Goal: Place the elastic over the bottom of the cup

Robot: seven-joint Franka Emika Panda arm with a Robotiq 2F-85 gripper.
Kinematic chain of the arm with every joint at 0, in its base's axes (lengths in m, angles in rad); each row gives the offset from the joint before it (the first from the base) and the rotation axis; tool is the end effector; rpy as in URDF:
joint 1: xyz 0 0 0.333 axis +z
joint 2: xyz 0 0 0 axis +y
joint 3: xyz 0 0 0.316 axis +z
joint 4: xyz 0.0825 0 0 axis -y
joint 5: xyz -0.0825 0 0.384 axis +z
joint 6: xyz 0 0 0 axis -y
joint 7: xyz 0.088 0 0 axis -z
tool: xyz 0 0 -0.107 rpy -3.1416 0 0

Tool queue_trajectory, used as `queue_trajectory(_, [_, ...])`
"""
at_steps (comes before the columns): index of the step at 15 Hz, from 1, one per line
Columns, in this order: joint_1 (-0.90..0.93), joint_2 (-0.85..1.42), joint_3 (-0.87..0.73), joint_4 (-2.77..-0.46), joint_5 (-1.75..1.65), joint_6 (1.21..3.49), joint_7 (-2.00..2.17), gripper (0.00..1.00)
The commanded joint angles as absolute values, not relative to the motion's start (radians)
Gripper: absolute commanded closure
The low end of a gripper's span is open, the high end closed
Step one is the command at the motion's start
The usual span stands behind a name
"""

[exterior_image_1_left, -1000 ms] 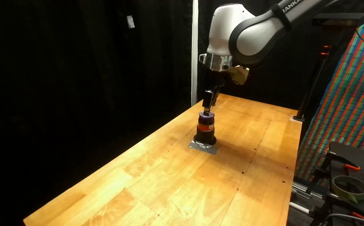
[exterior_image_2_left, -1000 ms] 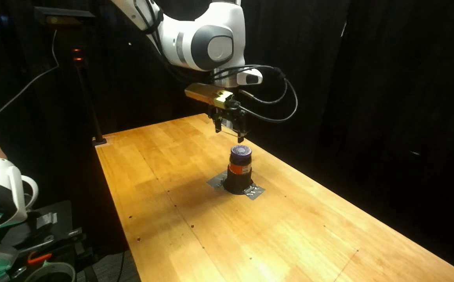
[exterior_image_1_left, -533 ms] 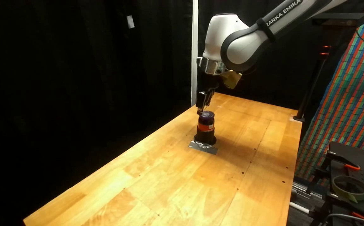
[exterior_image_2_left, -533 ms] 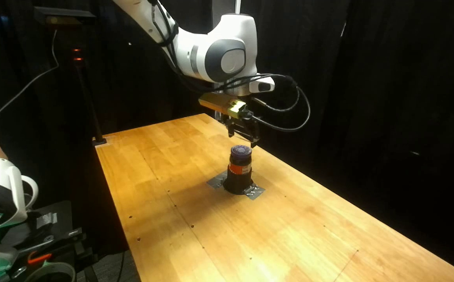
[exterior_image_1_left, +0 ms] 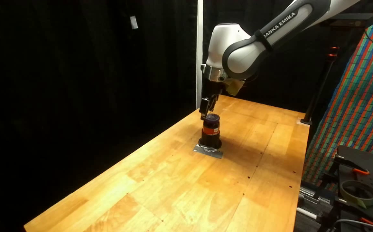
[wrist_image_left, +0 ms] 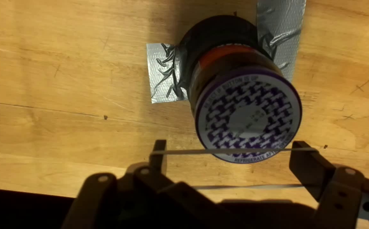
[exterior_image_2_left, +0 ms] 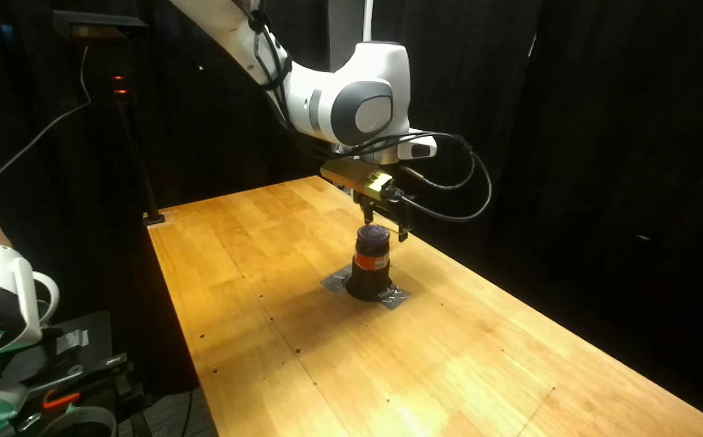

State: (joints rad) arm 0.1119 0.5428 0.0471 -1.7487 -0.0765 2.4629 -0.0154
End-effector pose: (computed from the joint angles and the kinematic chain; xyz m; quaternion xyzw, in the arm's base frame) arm 0.6737 0.1048 0.2795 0.9901 0.1098 0.0869 0.0084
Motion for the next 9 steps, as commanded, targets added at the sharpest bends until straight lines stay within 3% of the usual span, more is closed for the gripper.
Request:
queue_trajectory(1, [0.111, 0.585, 0.046, -1.7, -0.074, 2.47, -0.006, 0.0])
queue_trajectory(9, [0.109, 0.625, 0.041, -1.688, -0.074, 2.431, -0.007, 0.0])
